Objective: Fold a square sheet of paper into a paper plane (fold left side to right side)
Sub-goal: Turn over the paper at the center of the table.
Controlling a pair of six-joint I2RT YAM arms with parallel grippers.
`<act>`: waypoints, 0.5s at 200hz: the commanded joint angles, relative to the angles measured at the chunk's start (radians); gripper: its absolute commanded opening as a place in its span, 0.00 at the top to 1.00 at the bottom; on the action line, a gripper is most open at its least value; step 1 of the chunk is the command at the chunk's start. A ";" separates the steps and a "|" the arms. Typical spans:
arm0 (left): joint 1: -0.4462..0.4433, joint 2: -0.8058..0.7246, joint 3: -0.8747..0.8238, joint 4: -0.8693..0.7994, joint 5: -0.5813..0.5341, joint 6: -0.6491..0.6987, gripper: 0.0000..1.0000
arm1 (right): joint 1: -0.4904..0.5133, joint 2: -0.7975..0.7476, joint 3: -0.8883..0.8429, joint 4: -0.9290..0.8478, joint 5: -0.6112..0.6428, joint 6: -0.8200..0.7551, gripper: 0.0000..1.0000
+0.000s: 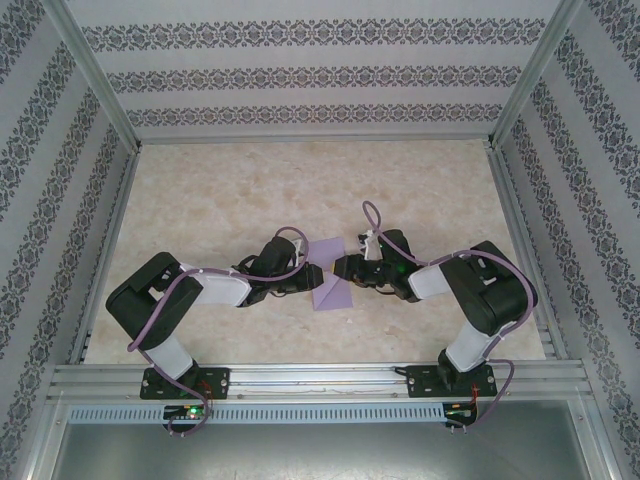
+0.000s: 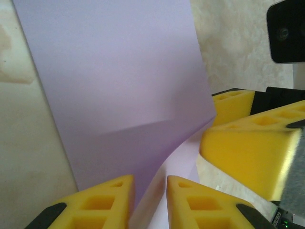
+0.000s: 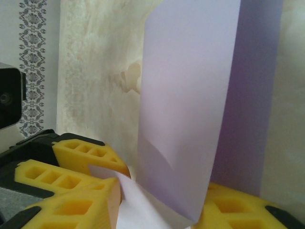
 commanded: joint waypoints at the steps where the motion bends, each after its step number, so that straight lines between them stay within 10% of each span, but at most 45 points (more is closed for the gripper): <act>1: 0.012 0.013 -0.002 -0.023 -0.021 0.016 0.76 | 0.019 0.025 0.014 0.014 0.007 -0.015 0.64; 100: 0.063 -0.290 0.017 -0.256 -0.103 0.135 0.54 | -0.009 -0.097 0.013 -0.009 0.030 -0.037 1.00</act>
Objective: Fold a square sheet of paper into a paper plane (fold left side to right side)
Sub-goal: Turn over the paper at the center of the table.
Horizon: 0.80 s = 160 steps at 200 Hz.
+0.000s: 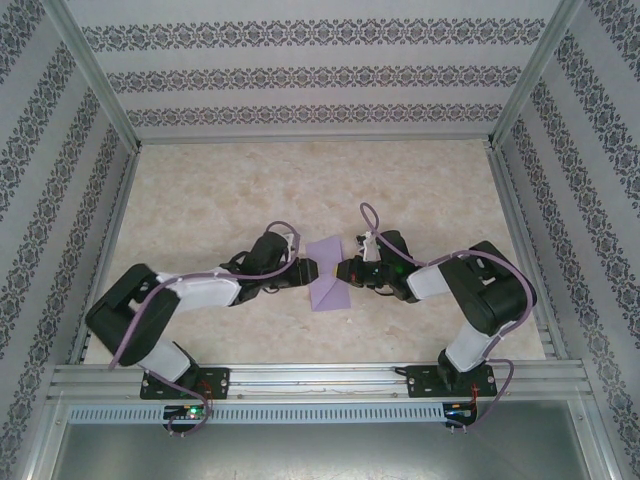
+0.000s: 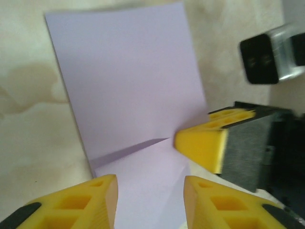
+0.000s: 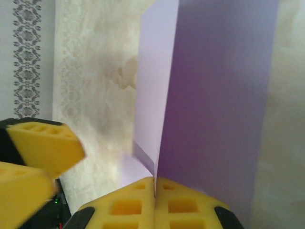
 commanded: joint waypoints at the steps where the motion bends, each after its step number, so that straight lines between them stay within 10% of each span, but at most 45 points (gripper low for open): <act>1: 0.026 -0.117 0.016 -0.105 -0.048 0.068 0.54 | -0.019 -0.082 0.011 0.012 0.014 -0.032 1.00; 74: 0.118 -0.410 -0.033 0.049 0.076 -0.032 0.22 | -0.173 -0.400 -0.010 0.030 -0.076 0.004 1.00; 160: 0.092 -0.217 0.004 0.523 0.308 -0.346 0.17 | -0.234 -0.621 -0.027 0.184 -0.092 0.213 1.00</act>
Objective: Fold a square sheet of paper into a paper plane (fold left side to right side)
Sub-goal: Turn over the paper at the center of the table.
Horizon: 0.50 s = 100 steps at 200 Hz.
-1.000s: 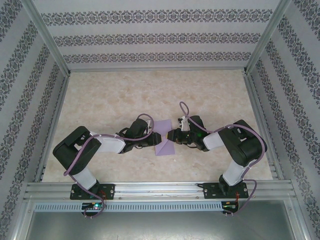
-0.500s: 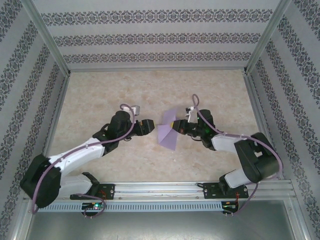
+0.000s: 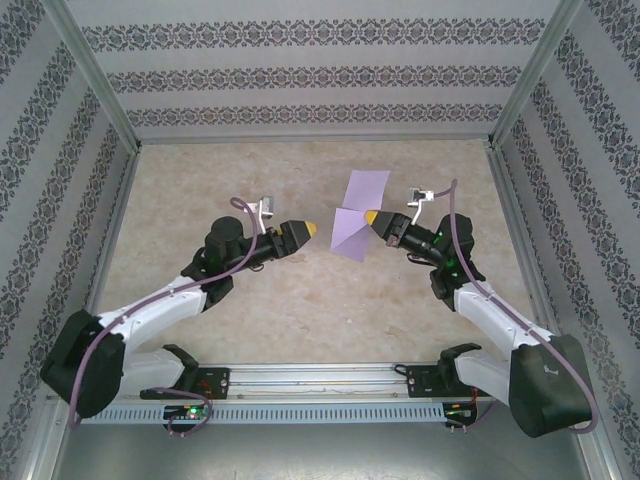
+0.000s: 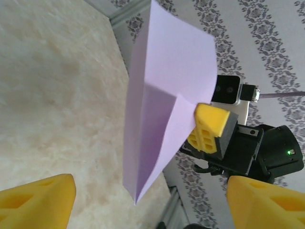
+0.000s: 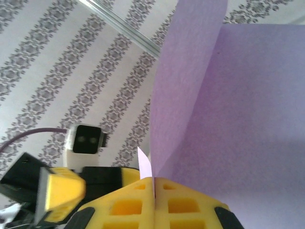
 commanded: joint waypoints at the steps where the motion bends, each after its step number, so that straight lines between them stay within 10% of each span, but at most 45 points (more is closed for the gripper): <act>1: -0.019 0.048 0.040 0.195 0.077 -0.101 0.17 | -0.005 -0.027 -0.022 0.109 -0.026 0.087 1.00; 100: -0.102 0.311 0.188 0.381 0.126 -0.185 0.23 | 0.005 -0.023 -0.043 0.165 -0.033 0.155 1.00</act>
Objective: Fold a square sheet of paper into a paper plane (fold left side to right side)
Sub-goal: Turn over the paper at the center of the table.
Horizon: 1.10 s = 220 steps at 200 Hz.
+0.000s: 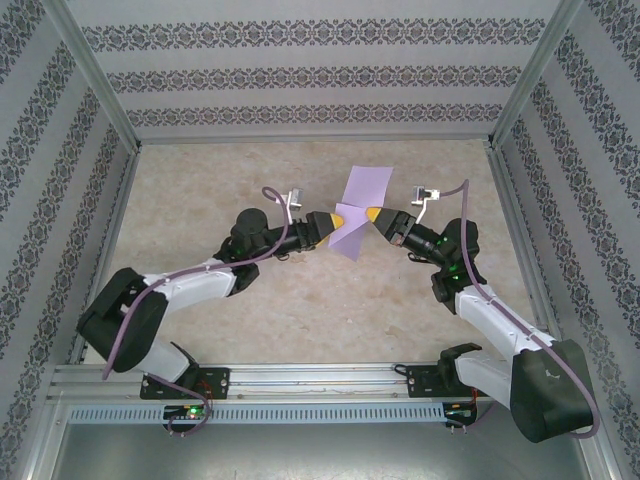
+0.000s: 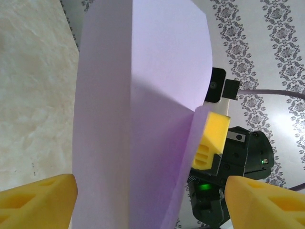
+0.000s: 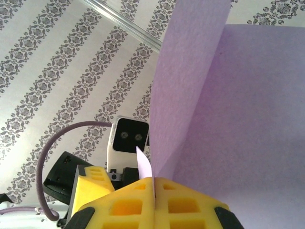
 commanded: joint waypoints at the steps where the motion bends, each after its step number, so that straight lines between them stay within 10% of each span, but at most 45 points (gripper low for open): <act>1: -0.020 0.029 0.052 0.103 0.029 -0.028 0.23 | 0.004 -0.007 -0.022 0.059 -0.017 0.020 1.00; 67: -0.020 0.056 0.080 0.060 0.017 -0.017 0.63 | 0.002 -0.003 -0.060 0.059 -0.001 0.017 0.99; 147: -0.020 -0.001 0.094 -0.180 -0.018 0.094 1.00 | -0.028 -0.046 -0.090 -0.015 -0.009 -0.025 0.67; 220: -0.025 -0.130 0.334 -1.125 -0.278 0.552 1.00 | -0.086 -0.227 0.012 -0.912 0.245 -0.452 0.38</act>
